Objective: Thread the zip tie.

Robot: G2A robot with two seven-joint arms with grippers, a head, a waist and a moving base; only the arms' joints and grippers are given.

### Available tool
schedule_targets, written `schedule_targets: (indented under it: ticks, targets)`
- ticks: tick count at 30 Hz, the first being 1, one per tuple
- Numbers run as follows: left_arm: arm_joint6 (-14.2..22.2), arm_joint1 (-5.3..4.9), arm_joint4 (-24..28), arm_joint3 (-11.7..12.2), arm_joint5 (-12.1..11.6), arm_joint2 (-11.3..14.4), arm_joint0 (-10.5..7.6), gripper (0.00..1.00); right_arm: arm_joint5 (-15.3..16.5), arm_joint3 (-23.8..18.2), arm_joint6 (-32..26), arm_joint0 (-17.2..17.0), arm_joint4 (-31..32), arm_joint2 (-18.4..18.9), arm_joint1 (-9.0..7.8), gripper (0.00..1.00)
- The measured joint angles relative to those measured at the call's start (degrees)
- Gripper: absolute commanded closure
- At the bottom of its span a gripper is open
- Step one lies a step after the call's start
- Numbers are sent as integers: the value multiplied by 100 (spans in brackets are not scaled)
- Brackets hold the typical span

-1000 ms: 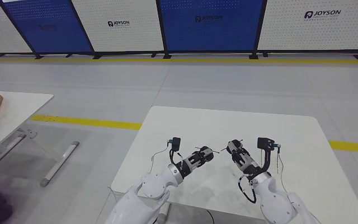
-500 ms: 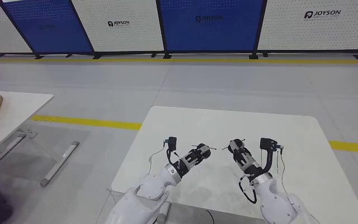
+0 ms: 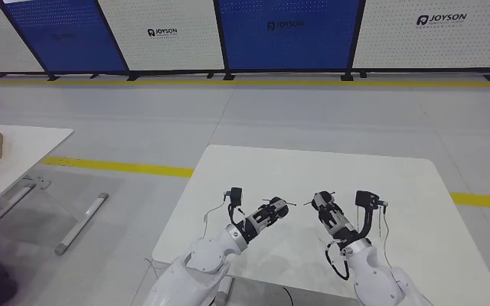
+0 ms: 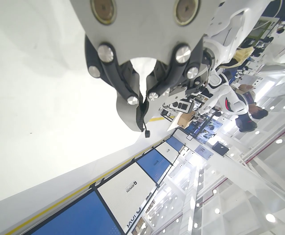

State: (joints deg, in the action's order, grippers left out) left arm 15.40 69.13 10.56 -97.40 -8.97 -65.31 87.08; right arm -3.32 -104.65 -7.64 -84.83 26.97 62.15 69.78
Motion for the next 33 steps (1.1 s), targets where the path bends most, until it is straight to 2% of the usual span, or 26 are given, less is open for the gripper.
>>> schedule_targets:
  ticks: [12,20,26,33]
  targets:
    - [0,0,0,0,0,0,0,100,-30,31,51,-20,-93,-27,21,100]
    - [-1,0,0,0,0,-1,0,100,-148,184,500,49,-277,-319,147,100]
    - [-337,11,-195,13,-7,-5,-47,100,-215,205,869,45,-211,-271,194,100]
    - [-323,5,-330,27,-3,12,-55,100,-224,204,854,35,-217,-257,196,100]
